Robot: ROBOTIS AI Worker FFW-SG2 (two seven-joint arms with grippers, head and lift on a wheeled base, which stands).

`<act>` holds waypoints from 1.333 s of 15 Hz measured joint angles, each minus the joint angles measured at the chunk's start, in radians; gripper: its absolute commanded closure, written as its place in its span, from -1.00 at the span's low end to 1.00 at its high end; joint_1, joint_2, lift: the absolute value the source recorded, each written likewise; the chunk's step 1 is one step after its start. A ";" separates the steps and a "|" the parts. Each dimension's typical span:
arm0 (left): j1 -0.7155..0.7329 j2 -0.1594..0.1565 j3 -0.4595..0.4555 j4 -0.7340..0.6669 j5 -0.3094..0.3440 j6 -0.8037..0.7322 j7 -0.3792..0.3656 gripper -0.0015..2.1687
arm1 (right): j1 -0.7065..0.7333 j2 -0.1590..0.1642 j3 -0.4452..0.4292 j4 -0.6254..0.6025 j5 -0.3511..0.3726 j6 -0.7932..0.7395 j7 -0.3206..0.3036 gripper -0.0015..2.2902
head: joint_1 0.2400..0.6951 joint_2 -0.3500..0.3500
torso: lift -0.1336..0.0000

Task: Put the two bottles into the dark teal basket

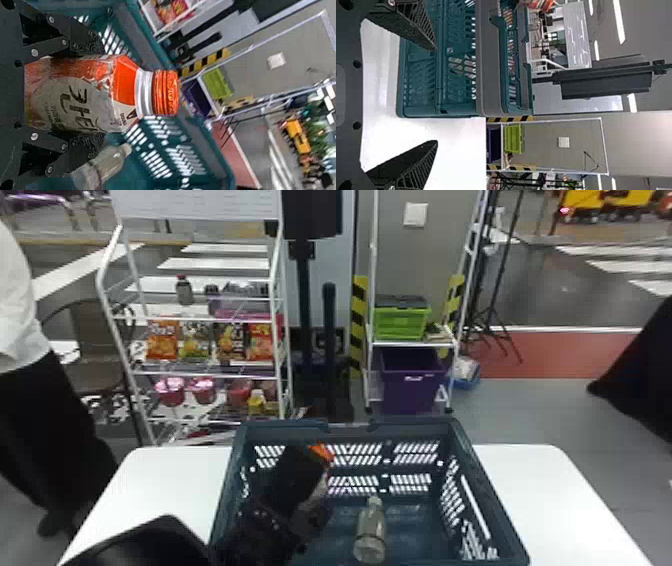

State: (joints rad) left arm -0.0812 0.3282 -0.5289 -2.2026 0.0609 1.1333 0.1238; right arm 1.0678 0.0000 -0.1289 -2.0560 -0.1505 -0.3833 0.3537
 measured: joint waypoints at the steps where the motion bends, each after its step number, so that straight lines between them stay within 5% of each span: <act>1: -0.035 -0.009 -0.015 0.026 -0.001 0.051 -0.036 0.98 | 0.002 0.000 0.000 0.004 -0.001 -0.010 0.005 -0.96 | 0.14 0.00 | 1.00; 5: -0.136 -0.027 -0.070 0.080 -0.004 0.178 -0.089 0.97 | 0.017 0.000 0.000 0.029 -0.002 -0.084 0.007 -0.96 | 0.14 0.00 | 1.00; 6: -0.147 -0.031 -0.076 0.086 -0.005 0.189 -0.097 0.76 | 0.020 0.000 0.000 0.035 -0.004 -0.100 0.008 -0.96 | 0.14 0.00 | 1.00; 7: -0.157 -0.035 -0.083 0.095 -0.005 0.195 -0.100 0.17 | 0.024 0.000 0.000 0.040 -0.006 -0.116 0.008 -0.96 | 0.14 0.00 | 1.00; 8: -0.164 -0.037 -0.087 0.103 -0.004 0.196 -0.101 -0.88 | 0.027 0.000 0.000 0.044 -0.007 -0.132 0.008 -0.96 | 0.14 0.00 | 1.00; 9: -0.167 -0.038 -0.090 0.110 0.000 0.196 -0.100 -1.00 | 0.029 0.000 0.000 0.047 -0.007 -0.142 0.008 -0.96 | 0.14 0.00 | 1.00; 15: -0.166 -0.027 -0.063 0.064 0.003 0.194 -0.065 -0.99 | 0.029 0.000 0.000 0.052 -0.009 -0.153 0.010 -0.96 | 0.14 0.00 | 1.00; 20: 0.021 0.034 0.139 -0.151 0.089 0.059 0.038 -0.98 | 0.020 0.000 -0.003 0.050 -0.009 -0.149 0.022 -0.96 | 0.14 0.00 | 1.00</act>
State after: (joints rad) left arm -0.0605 0.3622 -0.3898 -2.3539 0.1500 1.1926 0.1619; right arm 1.0881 0.0000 -0.1324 -2.0057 -0.1595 -0.5320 0.3759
